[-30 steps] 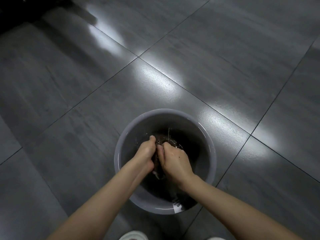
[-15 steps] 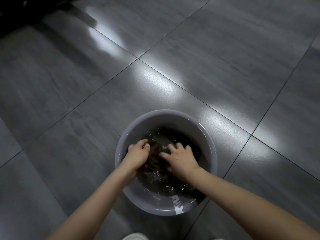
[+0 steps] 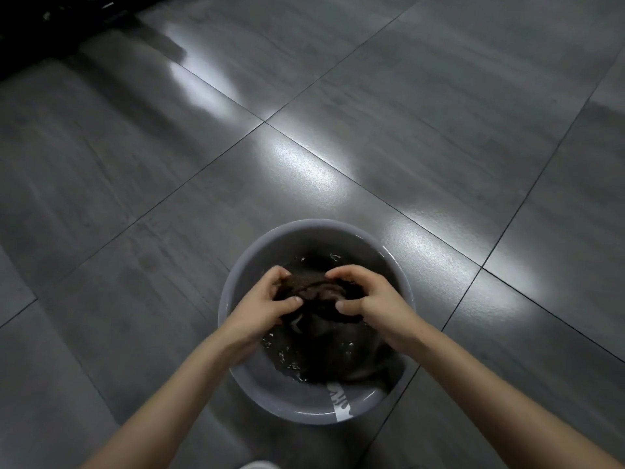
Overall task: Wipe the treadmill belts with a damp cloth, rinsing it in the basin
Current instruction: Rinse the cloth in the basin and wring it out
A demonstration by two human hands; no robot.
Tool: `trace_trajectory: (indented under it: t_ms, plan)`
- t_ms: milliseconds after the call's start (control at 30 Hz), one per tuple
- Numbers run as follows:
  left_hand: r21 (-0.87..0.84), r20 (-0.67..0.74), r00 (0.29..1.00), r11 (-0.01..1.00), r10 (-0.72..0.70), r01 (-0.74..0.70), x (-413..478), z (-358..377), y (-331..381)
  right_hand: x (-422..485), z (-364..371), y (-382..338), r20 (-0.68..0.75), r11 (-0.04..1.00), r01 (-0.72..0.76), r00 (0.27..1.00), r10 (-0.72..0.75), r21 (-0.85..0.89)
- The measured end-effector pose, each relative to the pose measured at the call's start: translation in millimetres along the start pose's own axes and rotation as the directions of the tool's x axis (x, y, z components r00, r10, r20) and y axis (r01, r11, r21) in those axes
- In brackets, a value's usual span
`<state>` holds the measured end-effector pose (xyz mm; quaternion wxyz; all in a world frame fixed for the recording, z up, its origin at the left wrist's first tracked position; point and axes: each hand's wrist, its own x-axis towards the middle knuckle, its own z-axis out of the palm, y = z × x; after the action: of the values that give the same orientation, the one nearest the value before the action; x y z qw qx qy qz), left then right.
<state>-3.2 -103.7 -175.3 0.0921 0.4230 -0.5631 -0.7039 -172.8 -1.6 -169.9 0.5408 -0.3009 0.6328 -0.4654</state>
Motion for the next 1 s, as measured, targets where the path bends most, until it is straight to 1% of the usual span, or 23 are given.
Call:
trace_trajectory:
  t_ms: [67, 133, 167, 233, 267, 300, 333, 433, 533, 600, 667, 733, 867, 1000]
  plan:
    - [-0.225, -0.034, 0.999, 0.974, -0.019, 0.011, -3, 7, 6, 6, 6, 4, -0.039, 0.959, -0.128, 0.989, 0.143, 0.253]
    - [-0.344, -0.029, 0.999, 0.939, 0.02, -0.029, -6, 11, 14, 15, 13, 5, -0.083, 0.898, -0.216, 0.96, 0.267, 0.384]
    - [-0.387, -0.02, 0.999, 0.921, 0.048, -0.052, -8, 11, 19, 18, 16, 5, -0.069, 0.857, -0.261, 0.944, 0.323, 0.444]
    - [-0.405, -0.014, 0.995, 0.909, 0.098, -0.095, -9, 12, 28, 22, 22, -3, 0.011, 0.752, -0.343, 0.913, 0.408, 0.563]
    - [-0.378, -0.019, 0.992, 0.918, 0.121, -0.119, -9, 13, 32, 23, 24, -7, 0.041, 0.721, -0.358, 0.908, 0.417, 0.593]
    - [-0.344, -0.033, 0.989, 0.928, 0.142, -0.145, -8, 13, 33, 23, 26, -11, 0.044, 0.719, -0.353, 0.911, 0.41, 0.599]
    - [-0.315, -0.053, 0.987, 0.935, 0.152, -0.162, -7, 13, 33, 24, 28, -12, 0.011, 0.75, -0.323, 0.922, 0.388, 0.578]
    - [-0.256, -0.158, 0.977, 0.95, 0.142, -0.179, -4, 17, 29, 20, 35, -10, -0.123, 0.896, -0.185, 0.959, 0.254, 0.404]
    - [-0.216, -0.274, 0.954, 0.959, 0.119, -0.181, -5, 33, 25, 13, 49, 0, -0.21, 0.959, -0.058, 0.97, 0.12, 0.279]
    - [-0.179, -0.326, 0.94, 0.97, 0.102, -0.167, -6, 47, 24, 10, 60, 8, -0.267, 0.992, 0.044, 0.964, -0.011, 0.118]
    - [-0.167, -0.374, 0.926, 0.978, 0.055, -0.125, -7, 58, 22, 9, 66, 15, -0.316, 0.993, 0.101, 0.941, -0.116, -0.063]
    - [-0.153, -0.443, 0.896, 0.981, 0.038, -0.118, -7, 64, 20, 9, 67, 17, -0.378, 0.976, 0.149, 0.904, -0.2, -0.161]
    - [-0.063, -0.562, 0.822, 0.986, 0.091, -0.152, -6, 69, 15, 3, 70, 14, -0.388, 0.947, 0.222, 0.872, -0.3, -0.233]
    - [-0.037, -0.586, 0.807, 0.993, 0.073, -0.116, -3, 70, 4, 2, 71, 18, -0.382, 0.932, 0.22, 0.866, -0.322, -0.287]
